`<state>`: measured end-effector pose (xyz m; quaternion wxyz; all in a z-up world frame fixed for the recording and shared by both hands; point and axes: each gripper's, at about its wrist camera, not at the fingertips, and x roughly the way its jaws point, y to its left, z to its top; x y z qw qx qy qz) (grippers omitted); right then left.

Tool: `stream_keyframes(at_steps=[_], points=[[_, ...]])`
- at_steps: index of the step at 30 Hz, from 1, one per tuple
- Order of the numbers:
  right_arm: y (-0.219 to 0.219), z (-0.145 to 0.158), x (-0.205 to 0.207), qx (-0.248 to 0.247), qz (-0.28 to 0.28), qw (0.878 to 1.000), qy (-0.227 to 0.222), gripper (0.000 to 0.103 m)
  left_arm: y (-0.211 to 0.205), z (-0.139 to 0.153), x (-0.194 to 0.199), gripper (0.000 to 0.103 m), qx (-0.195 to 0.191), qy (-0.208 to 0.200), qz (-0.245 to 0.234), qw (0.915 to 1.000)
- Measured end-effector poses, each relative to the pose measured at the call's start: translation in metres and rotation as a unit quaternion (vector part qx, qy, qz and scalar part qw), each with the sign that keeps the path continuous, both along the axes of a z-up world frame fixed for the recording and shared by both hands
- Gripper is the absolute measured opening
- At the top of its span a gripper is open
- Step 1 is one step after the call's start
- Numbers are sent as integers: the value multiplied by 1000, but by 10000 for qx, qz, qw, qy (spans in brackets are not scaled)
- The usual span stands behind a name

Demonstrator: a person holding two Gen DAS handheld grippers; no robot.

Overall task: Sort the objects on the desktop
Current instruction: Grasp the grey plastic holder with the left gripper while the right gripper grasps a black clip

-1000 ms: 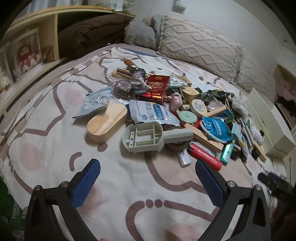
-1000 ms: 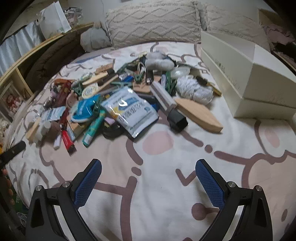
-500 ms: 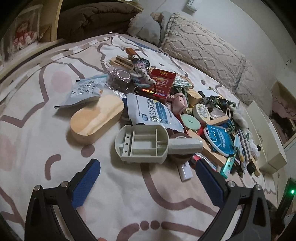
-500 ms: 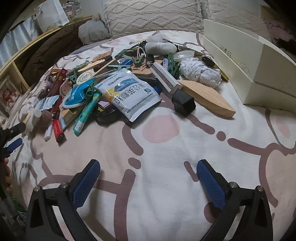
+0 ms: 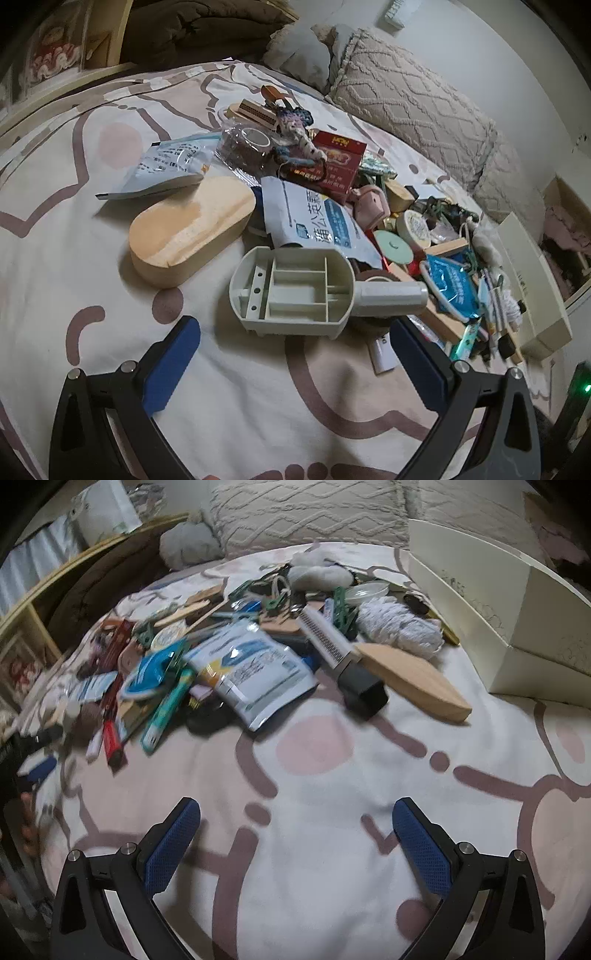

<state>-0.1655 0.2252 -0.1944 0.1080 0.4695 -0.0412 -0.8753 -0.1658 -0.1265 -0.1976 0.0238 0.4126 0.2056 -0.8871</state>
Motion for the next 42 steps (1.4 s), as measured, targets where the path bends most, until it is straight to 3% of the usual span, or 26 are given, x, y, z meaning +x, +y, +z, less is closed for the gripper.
stream_keyframes(at_steps=[4,8,11,13,19,21,23,27,29,31,38,42], points=[[16,6,-11,-300,-290,9990,163,103,-4,-1,1,103,138,51,117,9998],[25,9,-23,-453,-432,9977,242,83,-3,-4,0,103,143,38,188,9997],[27,8,-31,-559,-484,9970,239,82,3,-5,0,103,-80,26,153,9998],[27,8,-35,-595,-495,9966,265,74,5,-6,0,103,-168,40,127,9998],[23,4,-46,-432,-555,9971,275,67,3,-6,1,103,-54,93,124,9999],[24,2,-48,-405,-597,9970,269,56,2,-5,0,103,-19,111,120,9999],[26,2,-49,-426,-643,9967,259,52,1,-5,-3,103,7,110,121,9999],[31,1,-49,-462,-735,9959,268,31,0,-3,-4,102,46,123,131,9998],[33,2,-48,-512,-748,9955,287,29,0,-3,-5,102,81,138,135,9998],[34,3,-46,-541,-723,9954,322,22,0,-1,-6,98,47,158,140,9998],[33,7,-33,-484,-613,9962,388,22,0,-1,-5,64,-114,143,120,9998],[34,9,-23,-517,-536,9966,351,22,0,-1,-5,63,-112,144,123,9998]])
